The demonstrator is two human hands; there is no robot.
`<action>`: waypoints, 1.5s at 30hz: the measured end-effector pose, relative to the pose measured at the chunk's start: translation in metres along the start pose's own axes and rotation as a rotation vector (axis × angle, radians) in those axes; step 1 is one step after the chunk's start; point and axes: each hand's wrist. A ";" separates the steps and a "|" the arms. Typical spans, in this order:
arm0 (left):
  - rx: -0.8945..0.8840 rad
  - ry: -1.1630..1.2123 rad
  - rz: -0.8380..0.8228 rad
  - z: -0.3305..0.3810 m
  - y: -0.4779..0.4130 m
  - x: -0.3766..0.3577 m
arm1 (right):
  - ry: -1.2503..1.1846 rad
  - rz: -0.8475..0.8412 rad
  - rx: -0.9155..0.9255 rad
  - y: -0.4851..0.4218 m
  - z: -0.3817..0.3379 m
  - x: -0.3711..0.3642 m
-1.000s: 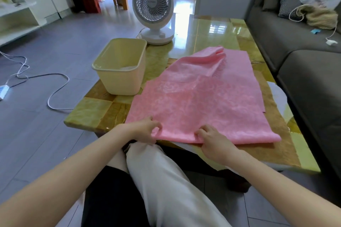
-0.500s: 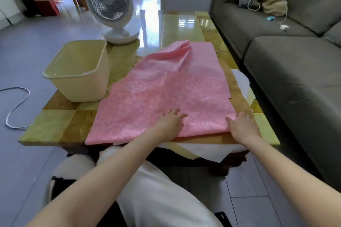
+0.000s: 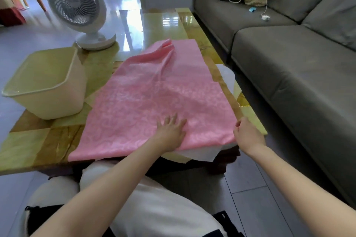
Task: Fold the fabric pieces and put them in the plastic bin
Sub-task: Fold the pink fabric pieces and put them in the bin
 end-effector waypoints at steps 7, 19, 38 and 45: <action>-0.041 0.061 0.103 -0.012 0.000 0.011 | 0.263 0.081 0.232 -0.012 -0.026 -0.005; 0.177 0.141 0.187 -0.104 -0.032 0.045 | 0.218 -0.201 0.414 -0.087 -0.107 -0.021; 0.284 0.093 0.406 -0.130 -0.068 0.078 | 0.305 0.055 0.385 -0.136 -0.145 -0.018; 0.306 0.124 0.392 -0.137 -0.085 0.081 | 0.515 0.064 0.355 -0.153 -0.153 -0.037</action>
Point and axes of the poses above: each hand's wrist, its own y-axis away from the middle knuckle, its own x-axis out of the back of the hand, z = x × y, and after that the axes turned 5 degrees about -x, right-handed
